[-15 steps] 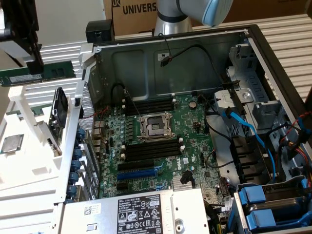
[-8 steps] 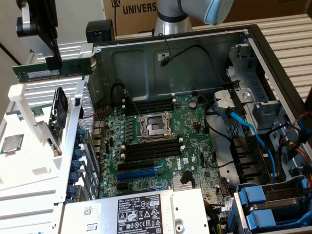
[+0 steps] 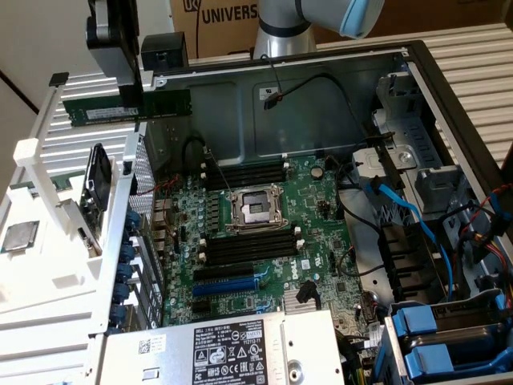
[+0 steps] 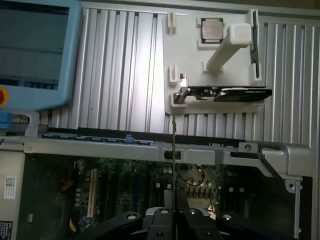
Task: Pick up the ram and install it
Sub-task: 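Pick up the ram and move it above insertion slot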
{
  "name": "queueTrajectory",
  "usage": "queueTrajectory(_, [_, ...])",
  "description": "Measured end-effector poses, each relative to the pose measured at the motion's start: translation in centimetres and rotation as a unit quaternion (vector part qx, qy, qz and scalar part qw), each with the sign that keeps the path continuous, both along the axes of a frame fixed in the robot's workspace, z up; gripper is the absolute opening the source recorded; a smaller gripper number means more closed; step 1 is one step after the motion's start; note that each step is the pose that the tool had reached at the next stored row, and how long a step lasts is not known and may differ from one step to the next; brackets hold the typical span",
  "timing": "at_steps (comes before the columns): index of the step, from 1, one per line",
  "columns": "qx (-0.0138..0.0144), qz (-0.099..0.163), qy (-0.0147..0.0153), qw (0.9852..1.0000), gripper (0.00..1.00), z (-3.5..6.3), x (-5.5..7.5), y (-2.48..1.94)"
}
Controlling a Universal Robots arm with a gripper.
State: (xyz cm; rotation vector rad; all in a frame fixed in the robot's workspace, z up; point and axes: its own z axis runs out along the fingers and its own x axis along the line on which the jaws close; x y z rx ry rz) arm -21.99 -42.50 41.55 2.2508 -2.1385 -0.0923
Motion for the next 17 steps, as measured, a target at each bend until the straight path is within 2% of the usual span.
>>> queueTrajectory(2, [-0.0003, 0.0, -0.0004, 1.0, 0.13, 0.01, 0.4, 0.07])
queueTrajectory(3, [-0.0003, 0.0, -0.0014, 1.0, 0.13, 0.01, 1.1, 0.12])
queueTrajectory(6, [-0.0003, 0.0, -0.0042, 1.0, 0.13, 0.01, 2.0, 0.18])
queueTrajectory(11, [-0.0003, 0.0, -0.0158, 0.9999, 0.13, 0.01, 3.3, 0.44])
queueTrajectory(12, [-0.0003, 0.0, -0.0199, 0.9998, 0.13, 0.01, 3.8, 0.54])
queueTrajectory(16, [-0.0003, 0.0, -0.0278, 0.9996, 0.13, 0.01, 4.7, 0.79])
queueTrajectory(17, [-0.0003, 0.0, -0.029, 0.9996, 0.13, 0.0, 5.0, 0.89])
